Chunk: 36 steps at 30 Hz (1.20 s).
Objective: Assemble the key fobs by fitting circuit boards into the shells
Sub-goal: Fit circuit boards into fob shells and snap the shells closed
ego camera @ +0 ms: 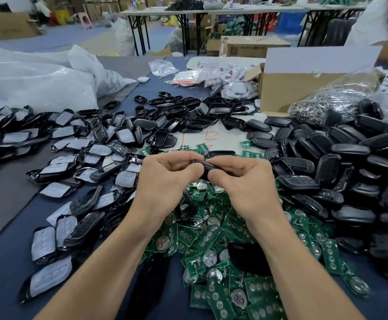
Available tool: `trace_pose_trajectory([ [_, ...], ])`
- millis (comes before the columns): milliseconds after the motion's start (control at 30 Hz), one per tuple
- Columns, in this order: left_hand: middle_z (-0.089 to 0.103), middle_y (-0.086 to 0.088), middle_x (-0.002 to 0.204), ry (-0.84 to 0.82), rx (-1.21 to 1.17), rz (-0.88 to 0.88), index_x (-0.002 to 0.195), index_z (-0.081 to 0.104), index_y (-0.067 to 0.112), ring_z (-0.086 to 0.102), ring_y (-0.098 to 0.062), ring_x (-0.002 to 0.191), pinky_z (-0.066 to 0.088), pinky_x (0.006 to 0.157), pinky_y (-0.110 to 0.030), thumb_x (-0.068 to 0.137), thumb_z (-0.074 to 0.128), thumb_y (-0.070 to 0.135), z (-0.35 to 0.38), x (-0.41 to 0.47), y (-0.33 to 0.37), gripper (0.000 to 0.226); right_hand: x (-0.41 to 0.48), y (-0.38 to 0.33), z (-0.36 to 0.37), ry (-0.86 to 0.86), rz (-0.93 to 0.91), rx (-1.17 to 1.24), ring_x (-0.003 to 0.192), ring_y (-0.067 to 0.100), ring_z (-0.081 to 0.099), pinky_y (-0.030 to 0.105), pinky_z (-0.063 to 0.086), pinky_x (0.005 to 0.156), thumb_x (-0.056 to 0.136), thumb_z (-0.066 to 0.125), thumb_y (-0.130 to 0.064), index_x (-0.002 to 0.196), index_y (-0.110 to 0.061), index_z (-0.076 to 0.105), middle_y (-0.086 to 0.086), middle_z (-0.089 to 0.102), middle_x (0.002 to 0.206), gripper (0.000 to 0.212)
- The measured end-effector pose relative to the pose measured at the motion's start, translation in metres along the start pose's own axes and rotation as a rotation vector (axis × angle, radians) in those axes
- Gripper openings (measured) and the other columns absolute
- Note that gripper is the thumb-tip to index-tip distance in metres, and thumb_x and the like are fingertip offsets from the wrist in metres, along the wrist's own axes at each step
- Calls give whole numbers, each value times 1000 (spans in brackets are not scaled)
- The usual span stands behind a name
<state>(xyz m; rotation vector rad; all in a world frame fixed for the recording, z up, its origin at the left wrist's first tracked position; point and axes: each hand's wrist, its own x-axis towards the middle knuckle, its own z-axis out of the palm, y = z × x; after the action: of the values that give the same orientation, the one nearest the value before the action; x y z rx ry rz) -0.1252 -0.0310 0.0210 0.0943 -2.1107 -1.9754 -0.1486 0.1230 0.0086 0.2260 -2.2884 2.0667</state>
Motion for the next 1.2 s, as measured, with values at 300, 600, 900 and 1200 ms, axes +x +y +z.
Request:
trace_pose_trajectory([
  [300,80,16,85,22,214,196,87,83,41,78,-8,84,61,82,-22,83,83,0,-2,-4,-7,41,-3,-4,1,6,-144,-327,88,-14,69,10,54,82,79,78,-13,91,-40,80,-39,70,80,29],
  [600,81,-12,97,-20,-143,-5,94,85,20,75,-29,90,62,88,-48,96,69,25,9,0,-2,17,-8,-12,15,-30,239,494,71,13,68,20,55,61,87,75,5,86,-12,83,12,80,93,19],
  [900,80,-18,94,97,-301,-83,83,83,9,77,-32,85,64,71,-35,91,61,45,17,-4,-2,42,-11,-10,24,-112,302,535,66,12,72,20,58,60,89,75,2,79,-11,81,8,79,87,17],
  [1200,79,-20,92,56,-256,-130,84,83,10,75,-28,74,61,65,-35,106,52,40,14,-2,-7,49,-8,-9,17,-165,310,423,62,15,66,20,54,55,88,76,0,81,-8,82,9,77,84,11],
])
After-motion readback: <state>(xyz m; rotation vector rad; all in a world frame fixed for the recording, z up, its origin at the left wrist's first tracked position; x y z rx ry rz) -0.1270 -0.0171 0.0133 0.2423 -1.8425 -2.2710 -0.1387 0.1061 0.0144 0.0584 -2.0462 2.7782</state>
